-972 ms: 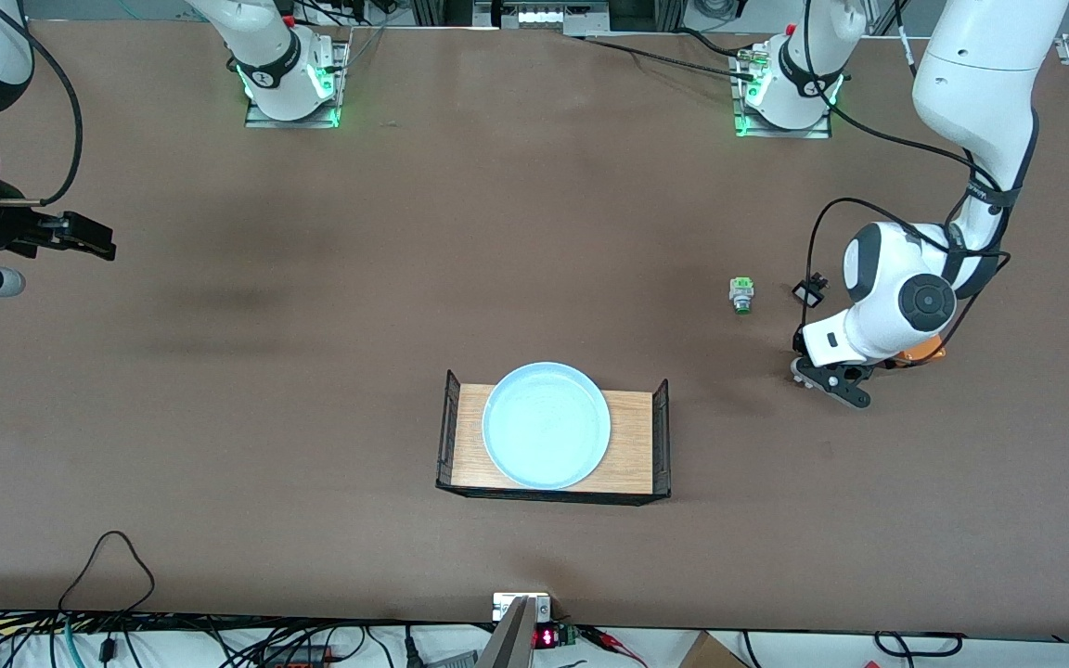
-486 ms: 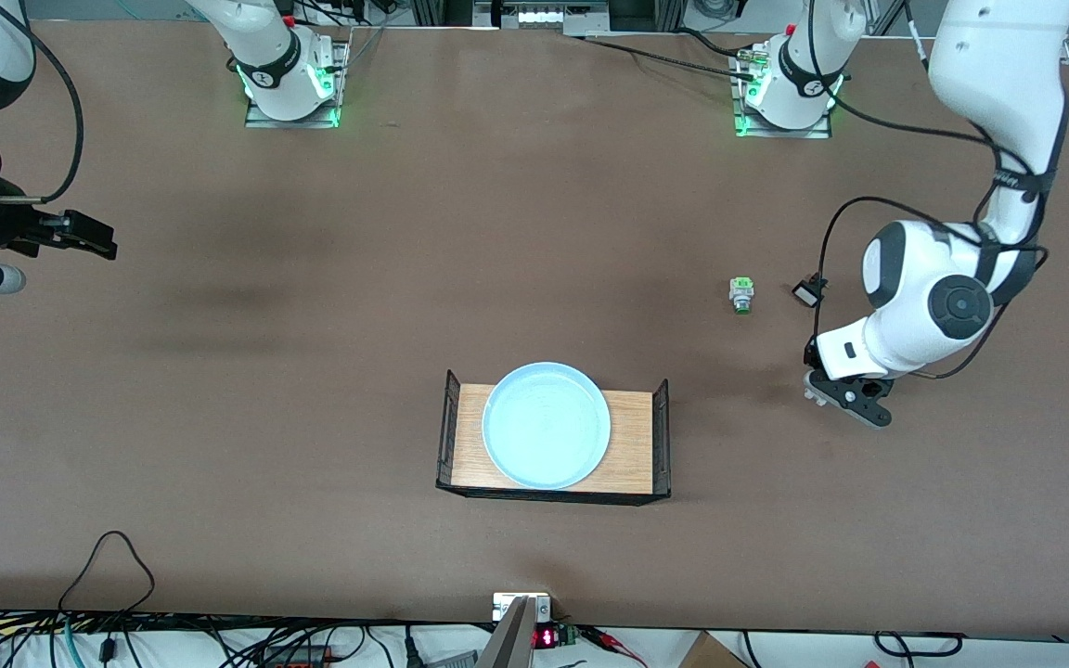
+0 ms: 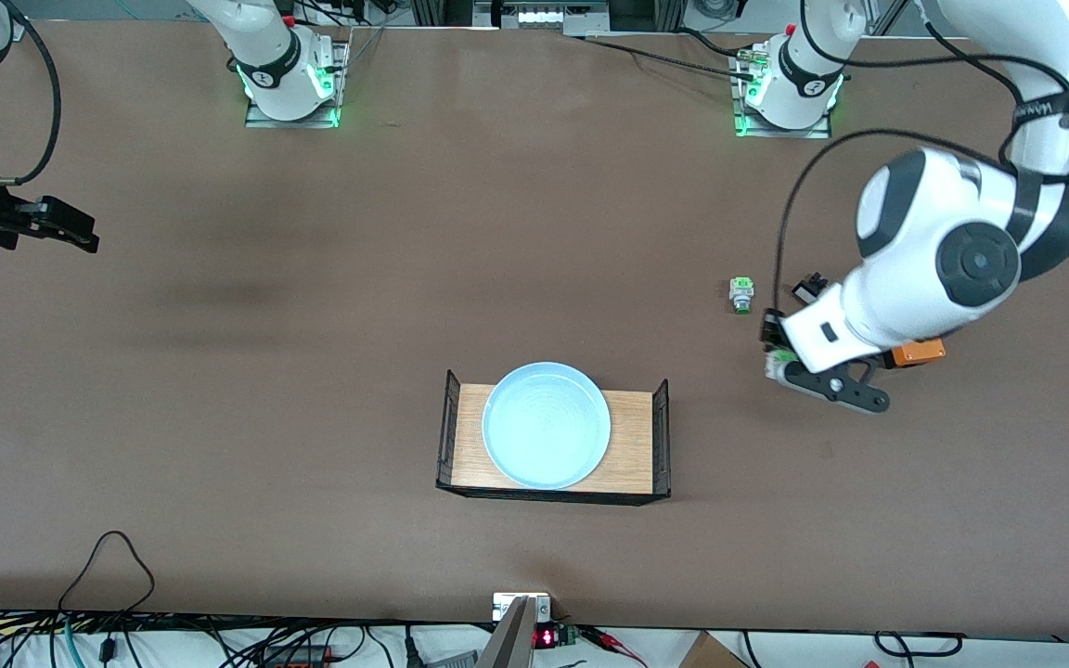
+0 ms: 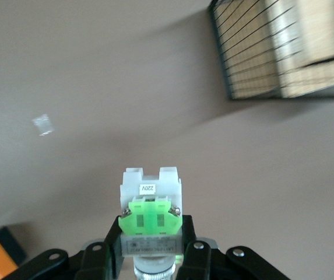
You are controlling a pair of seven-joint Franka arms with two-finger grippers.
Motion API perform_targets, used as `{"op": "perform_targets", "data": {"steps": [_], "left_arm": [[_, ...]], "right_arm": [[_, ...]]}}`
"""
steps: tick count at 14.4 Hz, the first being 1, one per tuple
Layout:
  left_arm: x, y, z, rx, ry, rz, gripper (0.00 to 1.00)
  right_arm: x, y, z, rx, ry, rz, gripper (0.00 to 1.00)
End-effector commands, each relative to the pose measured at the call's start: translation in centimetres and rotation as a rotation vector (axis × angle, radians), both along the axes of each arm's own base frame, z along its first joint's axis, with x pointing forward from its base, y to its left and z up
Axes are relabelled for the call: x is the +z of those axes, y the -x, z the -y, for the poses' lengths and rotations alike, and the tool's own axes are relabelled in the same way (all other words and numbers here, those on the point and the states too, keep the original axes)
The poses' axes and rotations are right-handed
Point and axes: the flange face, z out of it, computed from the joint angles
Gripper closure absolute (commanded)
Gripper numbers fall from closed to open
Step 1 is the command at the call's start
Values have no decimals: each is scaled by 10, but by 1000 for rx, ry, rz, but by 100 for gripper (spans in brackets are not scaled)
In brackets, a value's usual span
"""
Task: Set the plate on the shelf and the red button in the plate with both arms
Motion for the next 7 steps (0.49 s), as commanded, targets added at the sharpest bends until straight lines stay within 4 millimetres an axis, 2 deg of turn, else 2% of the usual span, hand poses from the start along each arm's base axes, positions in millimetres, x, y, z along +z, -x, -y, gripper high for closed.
{"op": "perform_targets", "data": {"steps": [1, 2, 3, 5, 6, 7], "left_arm": [[44, 9, 55, 115, 54, -4, 80], [53, 15, 76, 180, 68, -7, 80], [58, 26, 107, 196, 79, -9, 81], [52, 24, 159, 256, 133, 27, 81], [47, 21, 172, 298, 150, 30, 81], [41, 14, 176, 336, 166, 32, 81]], "right_arm": [[16, 2, 2, 12, -18, 21, 0], [19, 1, 1, 12, -17, 29, 0], [19, 1, 1, 12, -17, 29, 0], [18, 2, 3, 11, -18, 24, 0], [18, 2, 2, 12, -18, 24, 0], [18, 2, 2, 11, -17, 24, 0]]}}
